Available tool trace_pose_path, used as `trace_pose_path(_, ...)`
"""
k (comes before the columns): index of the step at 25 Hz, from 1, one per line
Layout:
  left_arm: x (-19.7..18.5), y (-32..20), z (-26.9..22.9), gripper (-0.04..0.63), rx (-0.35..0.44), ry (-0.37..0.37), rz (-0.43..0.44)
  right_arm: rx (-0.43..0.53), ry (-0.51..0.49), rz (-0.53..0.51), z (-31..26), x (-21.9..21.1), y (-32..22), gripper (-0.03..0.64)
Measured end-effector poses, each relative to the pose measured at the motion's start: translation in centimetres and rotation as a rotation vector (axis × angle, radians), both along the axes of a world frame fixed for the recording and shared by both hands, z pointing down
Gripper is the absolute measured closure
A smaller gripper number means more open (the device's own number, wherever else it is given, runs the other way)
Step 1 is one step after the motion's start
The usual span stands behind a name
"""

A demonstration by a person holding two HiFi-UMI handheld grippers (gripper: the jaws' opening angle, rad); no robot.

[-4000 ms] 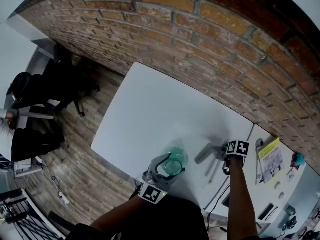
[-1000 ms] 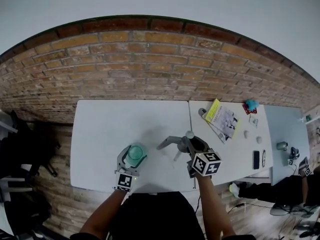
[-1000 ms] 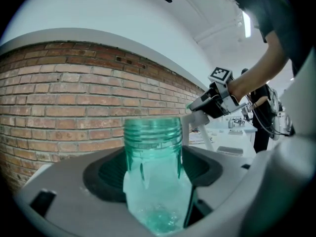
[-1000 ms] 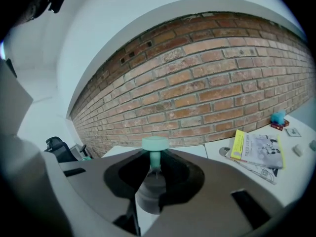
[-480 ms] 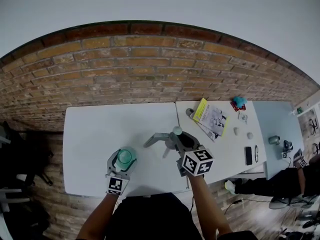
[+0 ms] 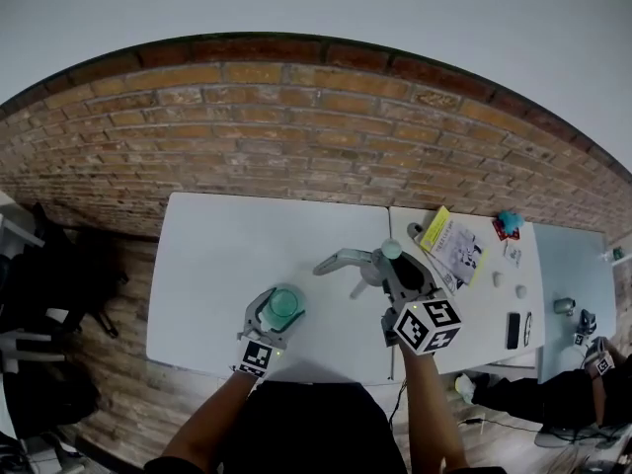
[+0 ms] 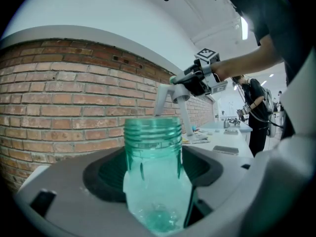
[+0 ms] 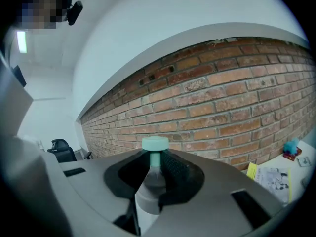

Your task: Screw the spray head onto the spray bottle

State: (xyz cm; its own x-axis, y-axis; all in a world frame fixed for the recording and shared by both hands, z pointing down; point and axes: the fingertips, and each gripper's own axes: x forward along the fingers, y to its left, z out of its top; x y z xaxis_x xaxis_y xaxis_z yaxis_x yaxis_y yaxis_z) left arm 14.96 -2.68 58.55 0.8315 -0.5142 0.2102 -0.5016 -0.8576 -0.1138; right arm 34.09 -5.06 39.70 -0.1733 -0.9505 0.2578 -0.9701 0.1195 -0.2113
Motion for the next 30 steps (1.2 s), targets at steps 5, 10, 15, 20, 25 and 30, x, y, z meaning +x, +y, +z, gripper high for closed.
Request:
trace_pose_path(5, -0.3, 0.1, -0.1, 0.272, -0.008, 0.006, -0.01, 0.034, 0.047, -0.038, -2.2, -1.7, -0.9, 0.546)
trace_pose_path(10, -0.4, 0.2, -0.3, 0.272, -0.005, 0.011, 0.003, 0.053, 0.033, -0.039, -3.3, -2.7, -1.6, 0.546)
trace_pose_path(15, -0.4, 0.3, -0.1, 0.272, 0.0, 0.004, 0.015, 0.056, -0.011, -0.028, -3.5, -3.1, -1.5, 0.546)
trace_pose_path(20, -0.2, 0.3, -0.2, 0.271, -0.002, 0.01, 0.022, 0.089, -0.067, -0.028, -5.1, -3.3, -1.3, 0.546)
trace_pose_path(25, -0.1, 0.4, -0.1, 0.27, 0.002, 0.006, 0.032, 0.125, -0.049, -0.048, -7.5, -4.2, -1.2, 0.546)
trace_pose_path(30, -0.3, 0.5, -0.1, 0.27, 0.006, 0.01, 0.033, 0.153, -0.039, -0.066, -9.4, -4.8, -1.0, 0.546)
